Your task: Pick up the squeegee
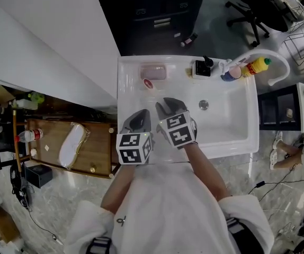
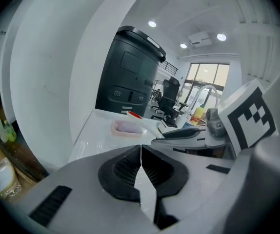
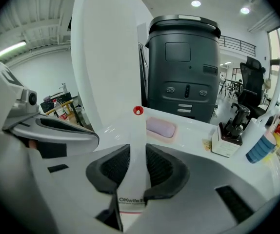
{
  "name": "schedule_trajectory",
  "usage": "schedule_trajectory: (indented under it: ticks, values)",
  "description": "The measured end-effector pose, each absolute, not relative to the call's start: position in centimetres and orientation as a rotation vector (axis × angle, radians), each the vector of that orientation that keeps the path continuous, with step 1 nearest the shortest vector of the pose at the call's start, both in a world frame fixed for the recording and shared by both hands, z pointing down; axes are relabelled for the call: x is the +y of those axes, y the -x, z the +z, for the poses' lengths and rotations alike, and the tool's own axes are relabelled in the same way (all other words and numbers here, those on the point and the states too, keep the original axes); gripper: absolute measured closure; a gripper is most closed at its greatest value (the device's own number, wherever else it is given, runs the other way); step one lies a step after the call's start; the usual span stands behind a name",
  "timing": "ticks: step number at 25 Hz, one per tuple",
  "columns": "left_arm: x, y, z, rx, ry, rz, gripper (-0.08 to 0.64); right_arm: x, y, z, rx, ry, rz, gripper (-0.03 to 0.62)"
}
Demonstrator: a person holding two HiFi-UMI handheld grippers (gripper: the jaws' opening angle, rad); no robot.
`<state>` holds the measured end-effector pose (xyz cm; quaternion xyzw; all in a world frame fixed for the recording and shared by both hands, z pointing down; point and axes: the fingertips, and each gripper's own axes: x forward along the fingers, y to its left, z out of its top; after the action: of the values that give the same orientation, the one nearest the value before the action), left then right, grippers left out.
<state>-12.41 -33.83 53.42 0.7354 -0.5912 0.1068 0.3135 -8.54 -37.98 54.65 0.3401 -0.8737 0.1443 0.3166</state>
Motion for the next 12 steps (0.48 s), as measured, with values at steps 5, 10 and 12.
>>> schedule_trajectory:
  ticks: [5,10,12]
  values:
    - [-33.5,12.1,52.5,-1.562,-1.965,0.266,0.532,-37.4,7.8,53.6,-2.317,-0.957,0.369,0.485]
    - [-33.3,11.6,51.7,-1.568,-1.999,0.262,0.532,-36.5,7.0,52.3,-2.343,-1.01,0.331,0.485]
    - [-33.2,11.3,51.4,-1.571,-2.013,0.262,0.532,-36.2,6.7,51.8,-2.351,-1.032,0.316,0.485]
